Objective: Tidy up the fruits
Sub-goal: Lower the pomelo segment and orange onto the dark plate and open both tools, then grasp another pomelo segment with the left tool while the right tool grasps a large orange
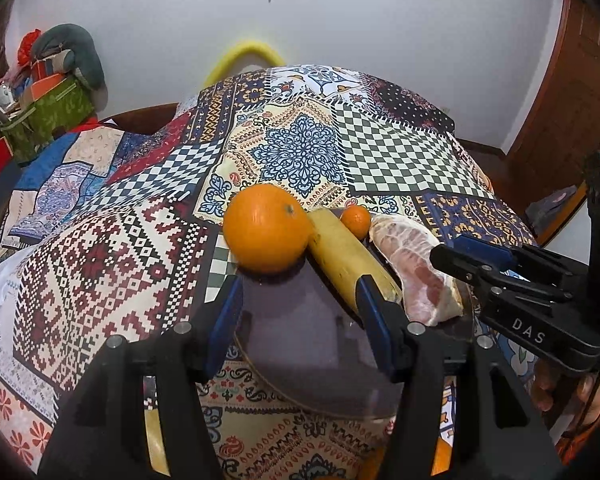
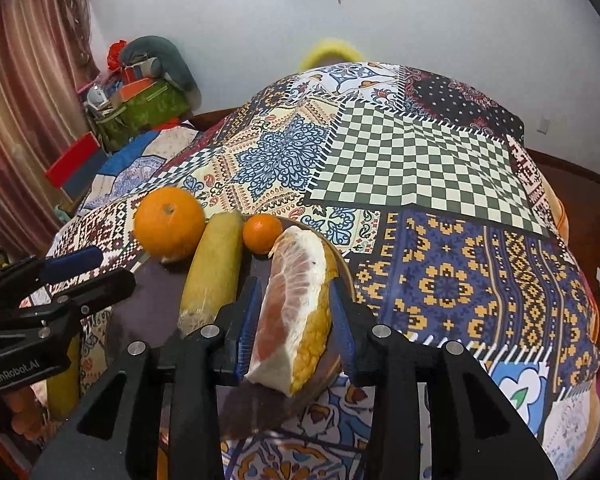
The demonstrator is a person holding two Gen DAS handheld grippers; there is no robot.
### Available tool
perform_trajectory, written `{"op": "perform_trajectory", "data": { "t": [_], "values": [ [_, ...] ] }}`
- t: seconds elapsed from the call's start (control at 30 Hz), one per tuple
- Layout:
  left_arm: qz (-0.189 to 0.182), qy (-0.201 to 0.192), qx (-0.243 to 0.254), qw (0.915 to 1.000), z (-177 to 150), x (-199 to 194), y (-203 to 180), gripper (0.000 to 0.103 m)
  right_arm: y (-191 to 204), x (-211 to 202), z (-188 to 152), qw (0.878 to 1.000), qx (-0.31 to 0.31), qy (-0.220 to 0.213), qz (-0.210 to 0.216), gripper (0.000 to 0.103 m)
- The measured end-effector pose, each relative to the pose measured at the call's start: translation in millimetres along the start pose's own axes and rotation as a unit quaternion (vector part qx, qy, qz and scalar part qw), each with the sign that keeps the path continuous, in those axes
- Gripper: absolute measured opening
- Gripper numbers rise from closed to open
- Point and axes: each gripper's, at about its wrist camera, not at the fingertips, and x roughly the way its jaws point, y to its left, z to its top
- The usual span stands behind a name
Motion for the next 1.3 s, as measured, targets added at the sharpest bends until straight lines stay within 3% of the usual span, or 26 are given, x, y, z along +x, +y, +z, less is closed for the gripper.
{"op": "perform_trajectory", "data": {
  "t": [0.33,0.6,0.87,1.1,1.3],
  "values": [
    [0.001,-0.021,-0.016,0.9997,-6.6,-40.5,9.5,0.058,12.9,-35.0,-4.6,1.0,-0.012,-0.02,0.005,0.034],
    [0.003,-0.059,-0.018,0.9981,-16.5,-100.7,8.0,0.058,35.7,-90.5,-14.5,0.997,-0.029,-0.066,0.009,0.047],
    [0.007,-0.077,-0.024,0.9967,-35.5,-145.8,14.0,0.06,54.6,-129.0,-29.8,0.995,-0.039,-0.091,0.013,0.049],
    [0.018,-0.065,-0.034,0.9971,-61.5,-158.4,26.1,0.064,65.9,-141.1,-49.2,0.995,-0.04,-0.09,0.018,0.054],
    [0.031,-0.029,-0.049,0.9979,-89.0,-147.7,45.9,0.064,72.8,-134.5,-68.3,0.996,-0.038,-0.07,0.026,0.057]
  ]
}}
